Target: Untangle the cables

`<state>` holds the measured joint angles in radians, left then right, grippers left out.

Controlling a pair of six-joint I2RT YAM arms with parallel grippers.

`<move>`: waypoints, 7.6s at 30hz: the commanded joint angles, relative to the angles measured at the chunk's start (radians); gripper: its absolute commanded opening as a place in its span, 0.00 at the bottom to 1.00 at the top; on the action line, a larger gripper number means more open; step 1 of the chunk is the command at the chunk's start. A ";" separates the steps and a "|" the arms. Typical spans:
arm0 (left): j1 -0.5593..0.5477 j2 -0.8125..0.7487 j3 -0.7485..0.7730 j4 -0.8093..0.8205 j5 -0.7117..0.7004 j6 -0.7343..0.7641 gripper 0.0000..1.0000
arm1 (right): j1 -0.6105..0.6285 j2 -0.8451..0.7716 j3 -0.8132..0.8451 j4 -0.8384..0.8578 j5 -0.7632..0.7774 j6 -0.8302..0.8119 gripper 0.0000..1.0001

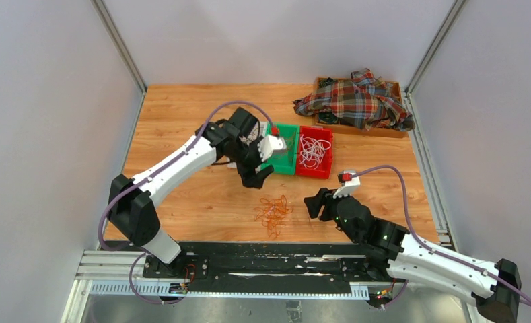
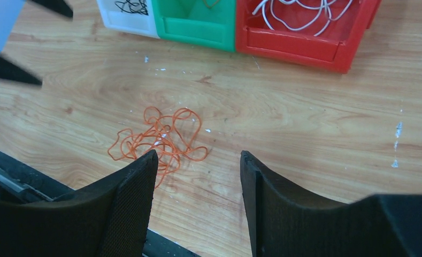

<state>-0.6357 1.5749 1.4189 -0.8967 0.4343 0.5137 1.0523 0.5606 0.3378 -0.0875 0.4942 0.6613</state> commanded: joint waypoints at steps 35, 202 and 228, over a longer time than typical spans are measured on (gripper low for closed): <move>-0.141 -0.158 -0.247 0.039 -0.129 0.032 0.01 | -0.012 0.113 0.032 0.149 -0.006 -0.043 0.58; -0.197 -0.218 1.061 -0.067 -0.410 0.510 0.00 | 0.005 1.277 0.614 1.033 -0.611 -0.261 0.48; -0.200 -0.177 0.965 0.679 -0.457 1.394 0.01 | 0.018 1.413 0.419 1.189 -0.608 -0.101 0.39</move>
<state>-0.8272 1.3422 2.3066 -0.3737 -0.0635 1.6688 1.0538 1.9526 0.7906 1.0382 -0.1162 0.5358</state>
